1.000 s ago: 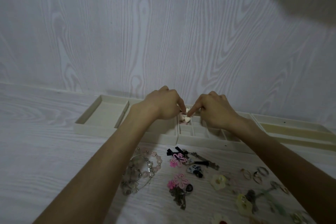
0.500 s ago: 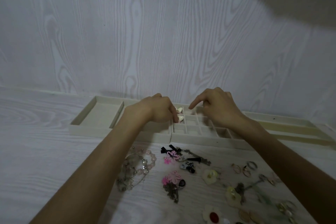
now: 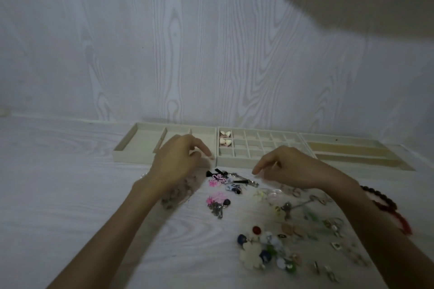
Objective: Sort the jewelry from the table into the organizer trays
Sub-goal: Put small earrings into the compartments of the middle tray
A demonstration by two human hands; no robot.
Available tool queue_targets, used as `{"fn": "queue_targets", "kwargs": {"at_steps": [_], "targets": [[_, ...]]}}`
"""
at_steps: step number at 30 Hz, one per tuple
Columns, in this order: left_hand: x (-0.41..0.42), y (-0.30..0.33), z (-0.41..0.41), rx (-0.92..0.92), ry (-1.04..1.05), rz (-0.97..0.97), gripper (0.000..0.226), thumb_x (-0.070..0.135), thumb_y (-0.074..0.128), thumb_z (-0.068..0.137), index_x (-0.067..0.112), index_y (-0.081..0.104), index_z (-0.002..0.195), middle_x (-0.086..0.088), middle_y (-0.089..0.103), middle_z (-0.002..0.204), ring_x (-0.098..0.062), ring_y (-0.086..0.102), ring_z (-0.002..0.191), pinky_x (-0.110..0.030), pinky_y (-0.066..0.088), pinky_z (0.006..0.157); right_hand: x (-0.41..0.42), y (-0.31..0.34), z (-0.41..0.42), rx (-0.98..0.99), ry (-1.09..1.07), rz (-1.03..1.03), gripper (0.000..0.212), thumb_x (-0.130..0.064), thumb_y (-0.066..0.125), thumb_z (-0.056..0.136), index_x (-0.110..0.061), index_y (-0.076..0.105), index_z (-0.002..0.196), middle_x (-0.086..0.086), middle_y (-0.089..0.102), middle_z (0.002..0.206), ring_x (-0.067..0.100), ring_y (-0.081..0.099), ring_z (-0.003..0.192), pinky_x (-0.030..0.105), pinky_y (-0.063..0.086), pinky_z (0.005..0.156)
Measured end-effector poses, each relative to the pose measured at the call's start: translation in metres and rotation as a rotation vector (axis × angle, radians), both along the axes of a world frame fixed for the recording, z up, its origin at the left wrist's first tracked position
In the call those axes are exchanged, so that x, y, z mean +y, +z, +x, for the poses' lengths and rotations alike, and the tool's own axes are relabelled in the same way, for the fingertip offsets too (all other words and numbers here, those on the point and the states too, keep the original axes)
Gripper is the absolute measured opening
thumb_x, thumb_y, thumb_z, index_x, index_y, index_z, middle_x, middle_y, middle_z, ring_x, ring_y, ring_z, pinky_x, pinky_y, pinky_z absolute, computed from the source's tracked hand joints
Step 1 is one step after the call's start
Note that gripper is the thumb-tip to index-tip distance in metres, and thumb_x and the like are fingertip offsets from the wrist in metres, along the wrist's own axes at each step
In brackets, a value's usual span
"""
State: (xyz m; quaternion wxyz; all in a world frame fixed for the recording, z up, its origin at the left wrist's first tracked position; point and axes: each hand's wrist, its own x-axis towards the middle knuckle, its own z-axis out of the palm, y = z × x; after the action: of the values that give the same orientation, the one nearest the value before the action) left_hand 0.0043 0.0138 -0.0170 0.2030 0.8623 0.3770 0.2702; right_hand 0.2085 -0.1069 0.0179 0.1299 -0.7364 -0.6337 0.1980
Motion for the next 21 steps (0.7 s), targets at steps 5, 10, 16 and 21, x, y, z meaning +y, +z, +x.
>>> {"fn": "queue_targets", "kwargs": {"at_steps": [5,10,16,21], "targets": [[-0.022,-0.006,0.017,-0.088,-0.114,-0.164,0.026,0.020,0.057,0.089,0.039,0.071,0.078,0.011,0.073,0.089,-0.011,0.066,0.075,-0.031,0.054,0.074,0.000,-0.011,-0.005,-0.014,-0.044,-0.088,0.017,-0.038,0.075,0.076,-0.026,0.071,0.087,-0.007,0.067,0.079,0.007,0.059,0.071,0.020,0.045,0.062],[-0.036,-0.012,0.022,-0.071,-0.262,-0.182,0.027,0.012,0.058,0.088,0.032,0.072,0.097,0.022,0.066,0.091,0.007,0.059,0.082,-0.018,0.047,0.072,0.006,-0.015,-0.010,-0.058,-0.065,-0.186,0.024,-0.033,0.080,0.072,-0.021,0.073,0.092,-0.011,0.063,0.075,0.009,0.059,0.079,0.022,0.047,0.067],[-0.038,-0.017,0.019,0.006,-0.328,-0.192,0.036,0.010,0.073,0.076,0.031,0.071,0.105,0.023,0.066,0.090,0.005,0.061,0.089,-0.022,0.053,0.083,0.018,-0.006,-0.012,0.047,-0.093,-0.194,0.020,-0.031,0.069,0.084,-0.013,0.076,0.091,0.000,0.072,0.081,0.005,0.059,0.066,0.017,0.044,0.056],[-0.031,-0.016,0.019,-0.229,-0.197,-0.231,0.014,0.030,0.080,0.073,0.029,0.076,0.086,0.014,0.073,0.077,-0.002,0.068,0.073,-0.036,0.058,0.076,0.033,0.011,-0.012,0.173,-0.127,-0.169,0.023,-0.033,0.064,0.087,-0.012,0.074,0.085,-0.005,0.065,0.069,0.006,0.052,0.060,0.018,0.042,0.057]]}}
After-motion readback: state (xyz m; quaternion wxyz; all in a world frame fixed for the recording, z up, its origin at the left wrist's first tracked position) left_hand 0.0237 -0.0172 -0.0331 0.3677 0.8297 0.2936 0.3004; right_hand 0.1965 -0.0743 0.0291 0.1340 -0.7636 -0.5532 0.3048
